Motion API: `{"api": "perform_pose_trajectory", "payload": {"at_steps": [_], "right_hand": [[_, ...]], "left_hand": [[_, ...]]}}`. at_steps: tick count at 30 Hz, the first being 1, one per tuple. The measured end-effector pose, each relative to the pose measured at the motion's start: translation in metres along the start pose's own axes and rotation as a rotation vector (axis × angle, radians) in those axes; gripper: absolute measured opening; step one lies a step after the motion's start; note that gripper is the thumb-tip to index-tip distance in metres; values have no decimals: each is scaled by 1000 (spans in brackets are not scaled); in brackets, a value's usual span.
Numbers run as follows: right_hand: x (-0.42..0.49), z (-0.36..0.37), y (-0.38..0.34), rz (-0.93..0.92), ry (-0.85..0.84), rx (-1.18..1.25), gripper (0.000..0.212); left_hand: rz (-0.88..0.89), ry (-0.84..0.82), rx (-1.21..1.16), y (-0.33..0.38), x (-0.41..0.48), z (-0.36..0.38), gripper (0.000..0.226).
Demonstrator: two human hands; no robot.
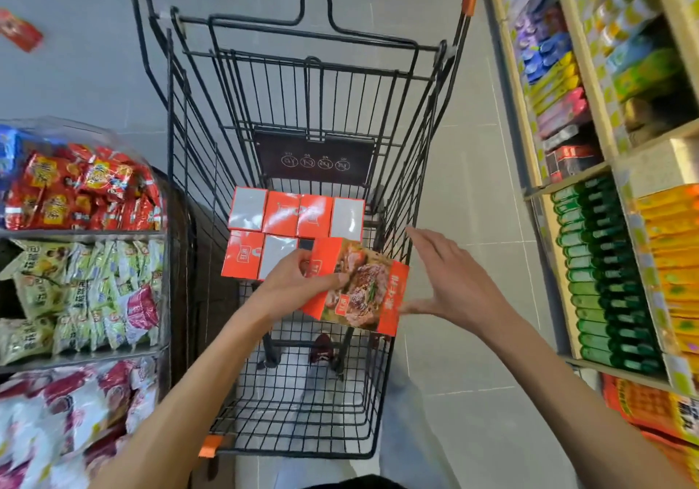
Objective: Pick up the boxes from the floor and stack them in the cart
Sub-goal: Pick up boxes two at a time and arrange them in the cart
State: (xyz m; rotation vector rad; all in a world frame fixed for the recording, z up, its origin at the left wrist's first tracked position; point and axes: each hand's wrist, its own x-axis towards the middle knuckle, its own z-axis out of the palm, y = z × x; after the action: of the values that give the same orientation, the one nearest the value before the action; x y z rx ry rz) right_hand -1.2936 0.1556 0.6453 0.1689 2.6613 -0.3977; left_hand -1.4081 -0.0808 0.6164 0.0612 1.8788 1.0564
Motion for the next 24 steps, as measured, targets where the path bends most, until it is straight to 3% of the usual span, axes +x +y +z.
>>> {"api": "perform_pose_trajectory", "payload": {"at_steps": [4, 7, 13, 17, 24], "right_hand": [[25, 1, 46, 41, 42, -39, 94], [55, 4, 61, 133, 95, 99, 73], [129, 6, 51, 448, 158, 785, 68], [162, 18, 44, 534, 258, 917, 37], [179, 43, 48, 592, 385, 1006, 25]], "left_hand": [[-54, 140, 128, -17, 0, 1, 79], [-74, 253, 311, -31, 7, 15, 84], [-136, 391, 444, -40, 42, 63, 83], [-143, 434, 502, -54, 82, 88, 96], [-152, 502, 586, -76, 147, 105, 96]]}}
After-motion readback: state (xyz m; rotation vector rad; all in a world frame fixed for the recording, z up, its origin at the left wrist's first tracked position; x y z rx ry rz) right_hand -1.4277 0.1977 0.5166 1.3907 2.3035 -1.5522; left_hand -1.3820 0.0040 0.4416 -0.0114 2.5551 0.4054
